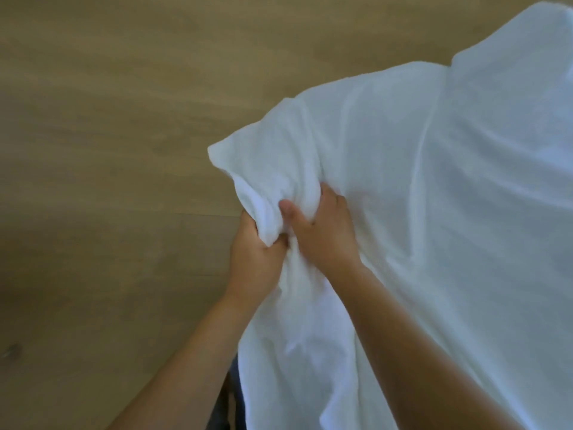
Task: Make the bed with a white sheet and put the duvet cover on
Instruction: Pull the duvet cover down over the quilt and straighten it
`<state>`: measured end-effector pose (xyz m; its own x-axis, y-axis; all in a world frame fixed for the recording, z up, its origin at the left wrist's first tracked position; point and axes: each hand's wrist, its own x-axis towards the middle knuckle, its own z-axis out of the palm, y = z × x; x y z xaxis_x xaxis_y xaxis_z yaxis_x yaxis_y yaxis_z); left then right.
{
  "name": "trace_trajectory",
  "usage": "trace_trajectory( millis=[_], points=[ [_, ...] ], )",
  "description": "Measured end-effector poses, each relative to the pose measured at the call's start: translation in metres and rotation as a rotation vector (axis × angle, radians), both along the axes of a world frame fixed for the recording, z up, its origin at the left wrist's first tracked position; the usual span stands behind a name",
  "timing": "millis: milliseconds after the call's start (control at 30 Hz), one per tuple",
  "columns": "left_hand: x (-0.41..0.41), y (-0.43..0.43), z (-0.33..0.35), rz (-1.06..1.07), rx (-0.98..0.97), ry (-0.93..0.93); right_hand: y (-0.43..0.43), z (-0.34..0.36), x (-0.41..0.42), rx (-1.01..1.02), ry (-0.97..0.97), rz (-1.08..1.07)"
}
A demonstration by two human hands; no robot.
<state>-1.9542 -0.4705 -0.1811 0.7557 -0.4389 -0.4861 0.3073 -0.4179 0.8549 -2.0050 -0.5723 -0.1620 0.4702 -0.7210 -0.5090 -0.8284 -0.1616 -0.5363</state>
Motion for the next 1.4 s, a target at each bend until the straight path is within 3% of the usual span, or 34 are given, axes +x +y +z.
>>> trace_trajectory(
  millis=[67, 100, 200, 267, 333, 400, 500, 567, 667, 700, 767, 900, 1067, 1133, 1267, 1400],
  points=[
    [0.004, -0.001, 0.015, -0.006, -0.052, 0.153, -0.007, 0.002, 0.01, -0.011, 0.104, 0.042],
    [0.012, -0.004, 0.022, 0.025, -0.136, 0.317, -0.01, 0.003, 0.011, -0.028, 0.117, 0.061],
    [0.053, -0.016, 0.018, 0.227, -0.452, 0.84, -0.014, 0.011, 0.01, -0.015, -0.019, 0.008],
    [0.078, -0.037, 0.007, 0.355, -0.424, 0.938, -0.009, 0.02, 0.009, -0.005, -0.105, -0.053],
    [0.093, -0.064, 0.004, 0.358, -0.268, 0.928, -0.004, 0.029, 0.009, 0.031, -0.117, -0.093],
    [0.101, -0.086, 0.011, 0.214, -0.147, 0.926, -0.007, 0.038, 0.014, 0.094, -0.071, -0.09],
    [0.116, -0.099, 0.025, 0.091, -0.039, 0.809, -0.025, 0.051, 0.028, 0.036, 0.038, 0.036],
    [0.126, -0.097, 0.035, 0.105, -0.043, 0.515, -0.038, 0.059, 0.037, 0.006, 0.005, -0.04],
    [0.132, -0.081, 0.049, -0.139, 0.023, -0.073, -0.045, 0.062, 0.055, -0.022, -0.04, -0.229],
    [0.132, -0.076, 0.048, -0.197, 0.06, -0.205, -0.043, 0.061, 0.062, -0.018, 0.005, -0.232],
    [0.136, -0.072, 0.041, -0.222, 0.139, -0.295, -0.037, 0.053, 0.074, 0.042, 0.135, -0.146],
    [0.142, -0.075, 0.03, -0.221, 0.18, -0.243, -0.035, 0.042, 0.082, 0.002, 0.165, -0.048],
    [0.168, -0.08, 0.031, -0.062, -0.108, 0.456, -0.03, 0.047, 0.074, -0.04, -0.154, -0.254],
    [0.179, -0.087, 0.028, -0.051, -0.114, 0.62, -0.031, 0.054, 0.071, -0.041, -0.225, -0.327],
    [0.178, -0.103, 0.029, -0.082, -0.043, 0.67, -0.048, 0.079, 0.069, -0.153, -0.279, -0.35],
    [0.183, -0.115, 0.024, 0.12, 0.025, 0.588, -0.066, 0.095, 0.059, -0.267, -0.253, -0.452]
  ],
)
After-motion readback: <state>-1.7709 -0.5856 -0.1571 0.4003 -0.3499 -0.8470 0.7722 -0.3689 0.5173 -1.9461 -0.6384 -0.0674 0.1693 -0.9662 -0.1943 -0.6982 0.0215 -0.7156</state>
